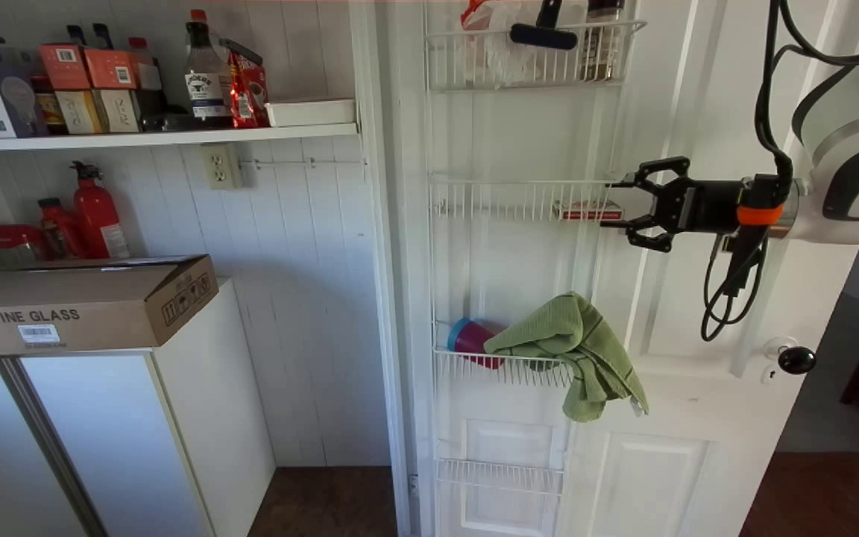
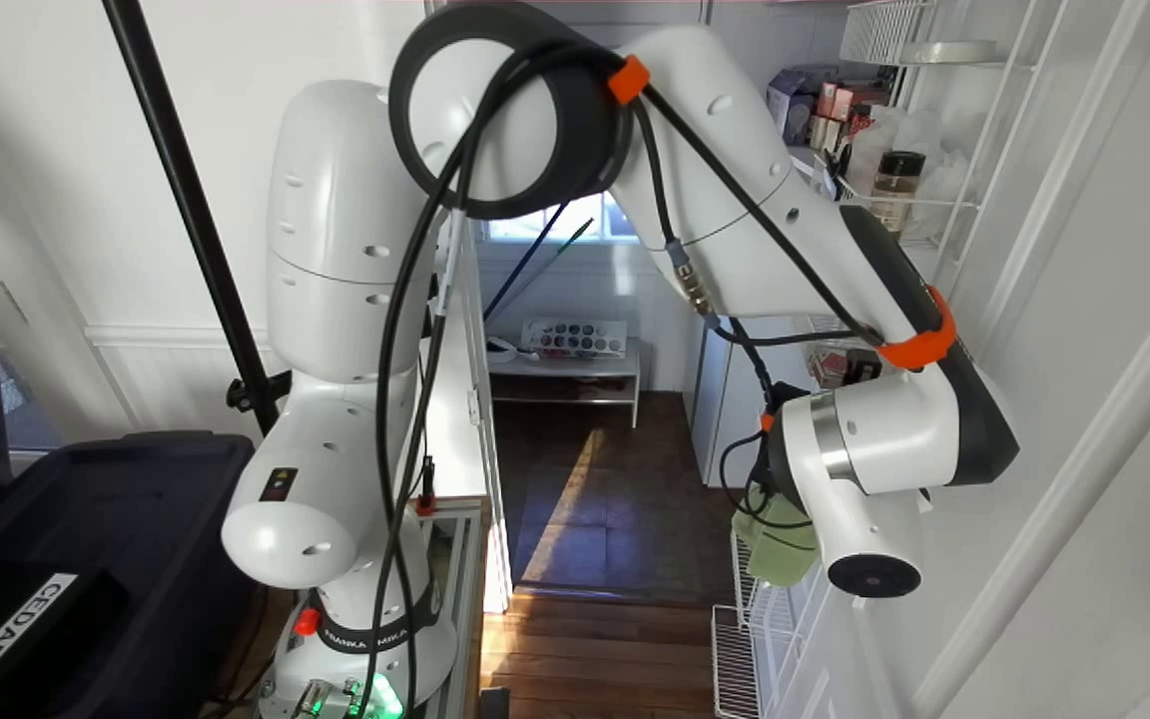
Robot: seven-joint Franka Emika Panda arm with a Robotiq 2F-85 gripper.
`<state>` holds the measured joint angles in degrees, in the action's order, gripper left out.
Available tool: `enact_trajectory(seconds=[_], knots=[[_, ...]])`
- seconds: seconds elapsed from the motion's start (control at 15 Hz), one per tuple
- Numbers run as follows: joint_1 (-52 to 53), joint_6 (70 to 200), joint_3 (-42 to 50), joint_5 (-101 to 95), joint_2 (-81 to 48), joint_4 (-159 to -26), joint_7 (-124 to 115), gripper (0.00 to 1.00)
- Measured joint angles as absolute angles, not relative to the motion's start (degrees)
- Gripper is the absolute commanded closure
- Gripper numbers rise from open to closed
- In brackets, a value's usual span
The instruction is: Take the book off of the top shelf and place it on the empty shelf
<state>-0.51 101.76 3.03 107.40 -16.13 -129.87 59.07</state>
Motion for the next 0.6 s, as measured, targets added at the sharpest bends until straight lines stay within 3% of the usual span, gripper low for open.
enact_trajectory(seconds=[0.07, 0.2, 0.27, 0.4, 0.6], knots=[[-0.6, 101.8, 3.1, 107.4, -16.1, -129.8, 59.1, 0.59], [-0.7, 101.8, 3.3, 107.4, -16.1, -129.5, 59.0, 0.72], [-0.7, 101.8, 3.4, 107.4, -16.1, -129.5, 59.0, 0.72], [-0.7, 101.8, 3.5, 107.4, -16.1, -129.4, 59.0, 0.45], [-0.7, 101.8, 3.7, 107.4, -16.1, -129.4, 58.9, 0.27]])
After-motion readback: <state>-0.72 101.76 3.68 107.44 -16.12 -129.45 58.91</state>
